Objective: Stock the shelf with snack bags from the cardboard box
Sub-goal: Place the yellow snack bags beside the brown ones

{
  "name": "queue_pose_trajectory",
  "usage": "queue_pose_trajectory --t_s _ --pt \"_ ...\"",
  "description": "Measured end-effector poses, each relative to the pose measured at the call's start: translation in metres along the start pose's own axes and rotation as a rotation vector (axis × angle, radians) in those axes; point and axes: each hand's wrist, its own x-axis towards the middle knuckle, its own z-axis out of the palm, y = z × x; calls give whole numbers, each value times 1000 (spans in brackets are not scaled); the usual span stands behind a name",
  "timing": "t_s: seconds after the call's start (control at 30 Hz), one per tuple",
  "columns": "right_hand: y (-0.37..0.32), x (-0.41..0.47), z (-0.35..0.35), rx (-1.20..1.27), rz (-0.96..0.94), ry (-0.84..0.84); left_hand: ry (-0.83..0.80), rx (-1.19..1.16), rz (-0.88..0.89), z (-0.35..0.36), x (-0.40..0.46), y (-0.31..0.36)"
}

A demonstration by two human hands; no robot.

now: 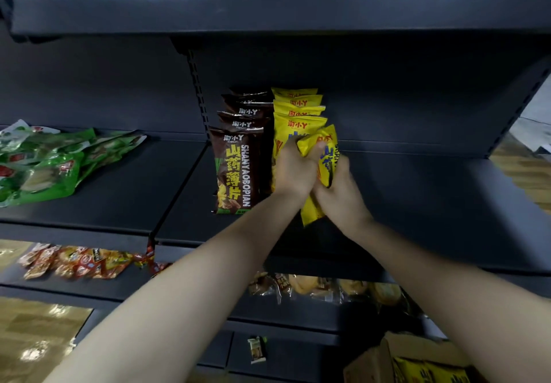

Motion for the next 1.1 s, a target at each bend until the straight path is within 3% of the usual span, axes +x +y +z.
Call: queue_pose_trajectory --t_s 0.13,0.27,0.4,0.53,0.83,0.97,1.1 --pt "-4 4 1 205 137 -85 -3 -228 -162 -7 10 1" --pt "-2 4 1 215 208 -217 20 -318 -333 -14 21 7" --pt "5 1 0 227 197 -335 -5 -370 -381 -21 24 7" --pt "12 3 8 95 146 -329 -25 -357 -361 -23 21 -2" --pt "18 10 38 70 215 -95 -44 73 40 -19 -20 -53" --pt "13 18 40 -145 248 -78 -160 360 -1 -16 -34 -72" --pt "14 25 34 -278 217 -146 -176 475 -10 -16 -30 -72"
